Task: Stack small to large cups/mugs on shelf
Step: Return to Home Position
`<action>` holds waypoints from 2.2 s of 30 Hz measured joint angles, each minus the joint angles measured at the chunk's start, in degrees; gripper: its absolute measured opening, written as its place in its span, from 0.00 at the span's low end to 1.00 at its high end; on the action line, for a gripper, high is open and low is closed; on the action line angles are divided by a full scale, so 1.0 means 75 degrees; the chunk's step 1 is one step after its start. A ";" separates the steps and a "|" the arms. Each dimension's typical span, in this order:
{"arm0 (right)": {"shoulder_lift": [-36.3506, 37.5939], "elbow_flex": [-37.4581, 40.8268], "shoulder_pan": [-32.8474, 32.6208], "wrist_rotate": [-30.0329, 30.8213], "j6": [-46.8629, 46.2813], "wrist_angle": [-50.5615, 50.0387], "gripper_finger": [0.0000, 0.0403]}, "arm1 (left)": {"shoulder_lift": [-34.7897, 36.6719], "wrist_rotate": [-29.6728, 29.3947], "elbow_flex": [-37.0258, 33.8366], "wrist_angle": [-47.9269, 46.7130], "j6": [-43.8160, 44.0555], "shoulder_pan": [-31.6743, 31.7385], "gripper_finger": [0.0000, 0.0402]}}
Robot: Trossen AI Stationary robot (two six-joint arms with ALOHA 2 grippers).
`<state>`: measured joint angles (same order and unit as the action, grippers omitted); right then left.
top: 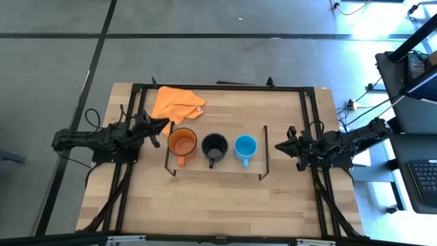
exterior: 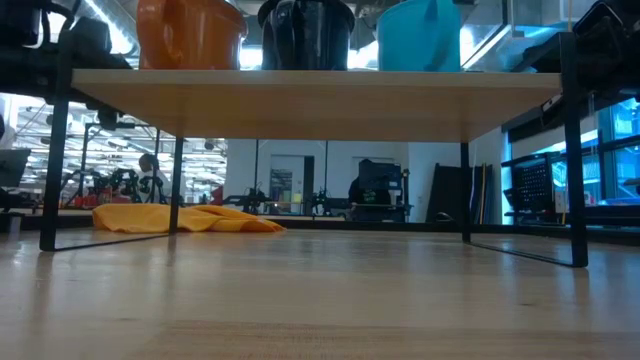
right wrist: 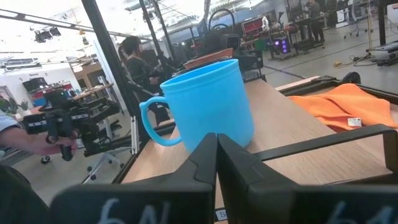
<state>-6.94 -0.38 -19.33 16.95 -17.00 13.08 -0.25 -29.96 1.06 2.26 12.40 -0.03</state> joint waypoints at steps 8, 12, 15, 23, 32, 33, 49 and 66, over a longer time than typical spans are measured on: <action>0.0000 0.0000 -0.0001 0.0000 -0.0041 -0.0006 0.04 | -0.0251 -0.0183 0.0006 -0.0012 -0.0634 0.0005 0.05; 0.0000 0.0000 0.0000 0.0000 -0.0106 -0.0006 0.04 | -0.0502 -0.0136 0.0009 -0.0015 -0.0830 0.0005 0.05; 0.0000 0.0000 0.0000 0.0000 -0.0115 -0.0006 0.04 | -0.0671 -0.0136 0.0009 -0.0017 -0.0935 0.0005 0.05; 0.0000 0.0000 0.0000 0.0000 -0.0127 -0.0006 0.04 | -0.1249 -0.0116 0.0009 -0.0020 -0.0938 0.0008 0.05; 0.0000 0.0000 -0.0003 0.0000 -0.0125 -0.0009 0.04 | -0.1836 -0.0036 0.0030 0.0065 -0.0938 0.0008 0.05; 0.0000 0.0000 -0.0001 0.0000 -0.0122 -0.0012 0.04 | -0.1882 0.0036 0.0036 0.0074 -0.0938 0.0011 0.05; -0.0002 0.0000 0.0000 0.0000 -0.0117 -0.0047 0.04 | -0.2438 0.0697 0.0061 0.0194 -0.0877 0.0005 0.05; -0.0003 0.0000 0.0003 0.0000 -0.0127 -0.0110 0.04 | -0.2853 0.0409 -0.0006 -0.0099 -0.1311 0.0623 0.05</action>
<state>-6.96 -0.38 -19.31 16.95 -17.96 12.25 -21.65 -26.89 1.02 1.52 2.57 4.64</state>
